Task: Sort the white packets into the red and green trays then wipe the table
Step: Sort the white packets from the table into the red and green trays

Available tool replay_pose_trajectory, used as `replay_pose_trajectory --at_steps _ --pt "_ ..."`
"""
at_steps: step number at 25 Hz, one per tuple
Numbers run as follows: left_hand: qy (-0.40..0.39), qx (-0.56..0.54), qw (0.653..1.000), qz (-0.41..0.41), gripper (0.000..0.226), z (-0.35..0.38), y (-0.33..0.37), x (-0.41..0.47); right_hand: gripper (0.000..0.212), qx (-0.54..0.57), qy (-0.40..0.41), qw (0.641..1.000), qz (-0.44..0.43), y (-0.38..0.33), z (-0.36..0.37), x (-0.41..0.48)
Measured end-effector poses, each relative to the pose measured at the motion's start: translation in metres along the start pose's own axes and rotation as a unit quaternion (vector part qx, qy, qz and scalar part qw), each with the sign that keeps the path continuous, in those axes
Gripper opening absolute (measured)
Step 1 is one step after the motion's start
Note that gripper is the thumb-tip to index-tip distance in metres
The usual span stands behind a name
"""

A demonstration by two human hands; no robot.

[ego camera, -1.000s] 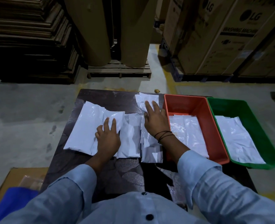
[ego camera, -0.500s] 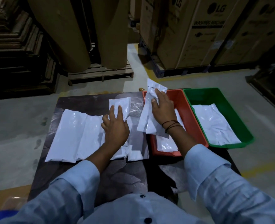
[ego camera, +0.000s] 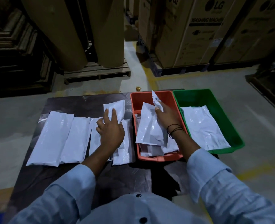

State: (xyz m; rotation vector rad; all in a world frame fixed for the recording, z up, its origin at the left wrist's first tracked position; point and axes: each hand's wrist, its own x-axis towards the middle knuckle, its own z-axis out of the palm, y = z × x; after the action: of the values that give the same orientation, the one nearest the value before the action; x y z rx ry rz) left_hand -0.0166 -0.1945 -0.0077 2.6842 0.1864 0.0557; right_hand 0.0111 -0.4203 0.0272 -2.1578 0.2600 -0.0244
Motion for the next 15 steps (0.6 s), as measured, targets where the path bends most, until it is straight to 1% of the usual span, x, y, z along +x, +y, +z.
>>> replay_pose_trajectory --at_steps 3,5,8,12,15 --pt "0.007 0.003 1.000 -0.023 0.065 0.000 0.002 0.000 0.039 0.043 -0.027 0.999 -0.019 -0.008 0.006 0.007" --pt "0.008 0.004 0.999 -0.036 0.065 0.000 0.002 -0.001 0.039 0.018 -0.044 0.998 -0.033 -0.007 0.011 0.009" --pt "0.010 0.008 0.999 -0.052 0.064 0.000 -0.001 -0.004 0.038 -0.012 -0.053 0.998 -0.019 -0.002 0.019 0.009" --pt "0.012 0.009 0.997 -0.072 0.065 -0.002 -0.007 -0.006 0.039 -0.039 -0.088 0.995 -0.009 -0.001 0.031 0.007" --pt "0.012 0.011 0.997 -0.075 0.066 -0.004 -0.011 -0.004 0.052 -0.079 -0.117 0.990 -0.002 -0.010 0.043 0.003"
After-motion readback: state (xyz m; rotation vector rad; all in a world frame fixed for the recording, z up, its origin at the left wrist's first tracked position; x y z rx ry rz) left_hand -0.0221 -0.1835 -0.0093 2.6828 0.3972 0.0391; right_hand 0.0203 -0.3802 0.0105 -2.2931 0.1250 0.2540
